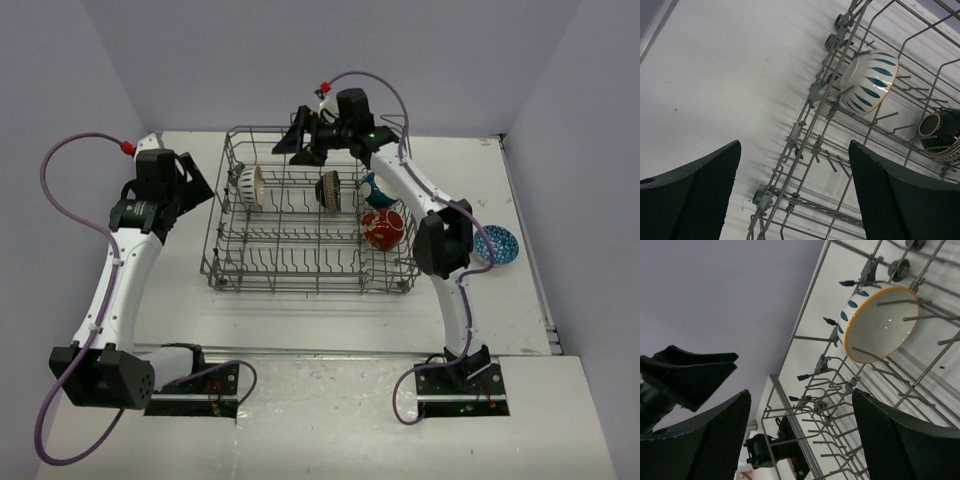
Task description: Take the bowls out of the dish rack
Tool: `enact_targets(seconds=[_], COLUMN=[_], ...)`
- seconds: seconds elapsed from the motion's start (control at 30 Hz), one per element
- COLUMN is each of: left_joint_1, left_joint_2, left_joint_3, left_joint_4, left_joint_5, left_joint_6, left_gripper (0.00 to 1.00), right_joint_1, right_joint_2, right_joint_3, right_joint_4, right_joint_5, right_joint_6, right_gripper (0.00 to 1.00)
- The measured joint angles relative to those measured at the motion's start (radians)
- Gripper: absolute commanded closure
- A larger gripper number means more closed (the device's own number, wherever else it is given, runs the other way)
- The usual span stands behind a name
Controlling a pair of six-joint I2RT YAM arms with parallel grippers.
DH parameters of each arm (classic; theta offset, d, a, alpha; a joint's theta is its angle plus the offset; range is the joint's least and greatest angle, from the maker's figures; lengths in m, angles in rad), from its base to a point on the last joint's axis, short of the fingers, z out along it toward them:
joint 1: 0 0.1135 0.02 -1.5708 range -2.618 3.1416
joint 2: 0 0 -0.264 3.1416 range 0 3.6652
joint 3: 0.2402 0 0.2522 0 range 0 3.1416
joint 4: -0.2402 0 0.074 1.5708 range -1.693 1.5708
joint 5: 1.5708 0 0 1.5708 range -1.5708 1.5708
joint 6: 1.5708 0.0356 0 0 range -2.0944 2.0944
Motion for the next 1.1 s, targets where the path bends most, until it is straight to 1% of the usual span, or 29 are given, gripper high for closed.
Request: enact_targets(seconds=[0.1,0.27,0.4,0.63,0.77,0.93,1.1], left_joint_1=[0.0,0.0,0.0,0.0,0.0,0.0,0.0], left_joint_2=[-0.022,-0.048,-0.052,-0.08,-0.097,-0.103,-0.103], left_joint_3=[-0.016,-0.054,-0.065,-0.094,-0.126,-0.143,-0.15], left_joint_4=[0.001,-0.002,-0.001,0.003,0.002,0.003,0.007], left_joint_5=[-0.001,-0.002,-0.001,0.0,0.0,0.0,0.011], left_joint_6=[0.0,-0.006,-0.008,-0.009,-0.009,-0.009,-0.009], left_gripper=[0.12,0.12,0.12,0.12,0.12,0.12,0.13], right_joint_1=[0.047,0.116,0.157,0.179,0.178,0.166,0.119], right_joint_2=[0.057,0.103,0.118,0.138,0.135,0.114,-0.016], right_joint_3=[0.001,0.03,0.037,0.053,0.051,0.047,-0.095], right_joint_4=[0.009,0.043,0.072,0.077,0.027,-0.141,-0.251], right_joint_5=[-0.007,-0.006,0.013,0.071,0.194,0.395,0.526], right_joint_6=[0.019,0.036,0.04,0.021,-0.031,-0.101,-0.163], right_gripper=[0.18,0.18,0.24,0.28,0.27,0.28,0.28])
